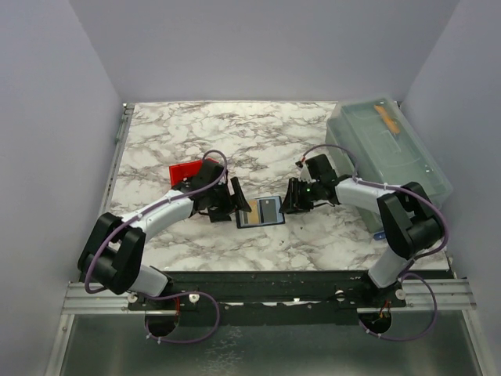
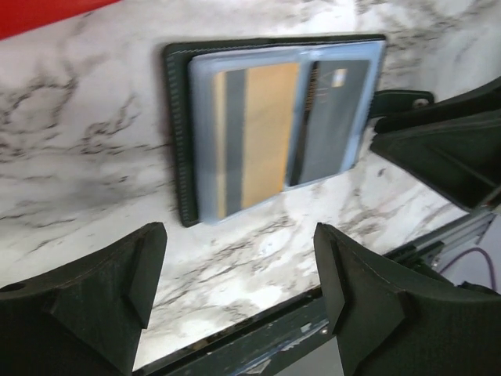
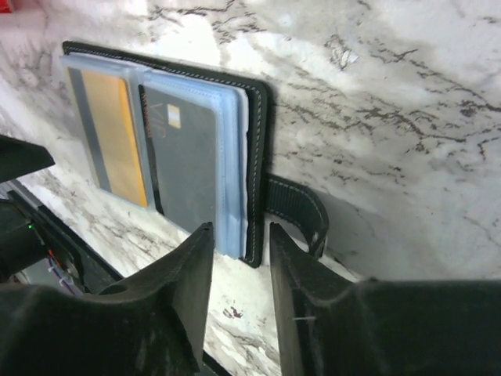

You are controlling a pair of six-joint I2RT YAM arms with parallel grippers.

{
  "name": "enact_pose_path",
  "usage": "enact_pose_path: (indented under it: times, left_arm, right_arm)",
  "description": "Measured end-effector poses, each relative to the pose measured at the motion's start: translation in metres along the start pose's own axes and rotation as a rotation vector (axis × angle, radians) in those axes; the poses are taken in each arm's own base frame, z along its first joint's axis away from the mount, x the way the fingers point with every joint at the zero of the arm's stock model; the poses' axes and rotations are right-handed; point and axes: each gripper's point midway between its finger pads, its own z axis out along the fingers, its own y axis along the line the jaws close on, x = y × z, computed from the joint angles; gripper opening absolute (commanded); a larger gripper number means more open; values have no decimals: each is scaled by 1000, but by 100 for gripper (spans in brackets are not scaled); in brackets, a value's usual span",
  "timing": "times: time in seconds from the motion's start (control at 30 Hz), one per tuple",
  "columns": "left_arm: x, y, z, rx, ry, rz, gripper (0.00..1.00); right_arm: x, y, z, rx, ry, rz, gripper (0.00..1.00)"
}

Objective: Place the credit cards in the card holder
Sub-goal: Insert the credit card into the card holder.

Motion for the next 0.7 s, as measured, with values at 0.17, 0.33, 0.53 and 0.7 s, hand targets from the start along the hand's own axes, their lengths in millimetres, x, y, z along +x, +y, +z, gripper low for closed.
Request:
enact_pose_path:
  times: [0.17, 0.33, 0.53, 0.7]
  left_arm:
    - [9, 25, 3, -76, 13, -9, 82]
    - [15, 40, 4, -118, 5, -27, 75]
    - [20, 48, -5, -126, -30, -47, 73]
    - [20, 50, -5, -130, -40, -53, 76]
  right_arm:
    - [-4, 3, 9, 39, 2, -16, 67]
    - [-11, 24, 15, 144, -48, -49, 100]
    - [-9, 28, 27, 308, -70, -62, 100]
    - [-7, 29, 34, 423, -62, -73, 99]
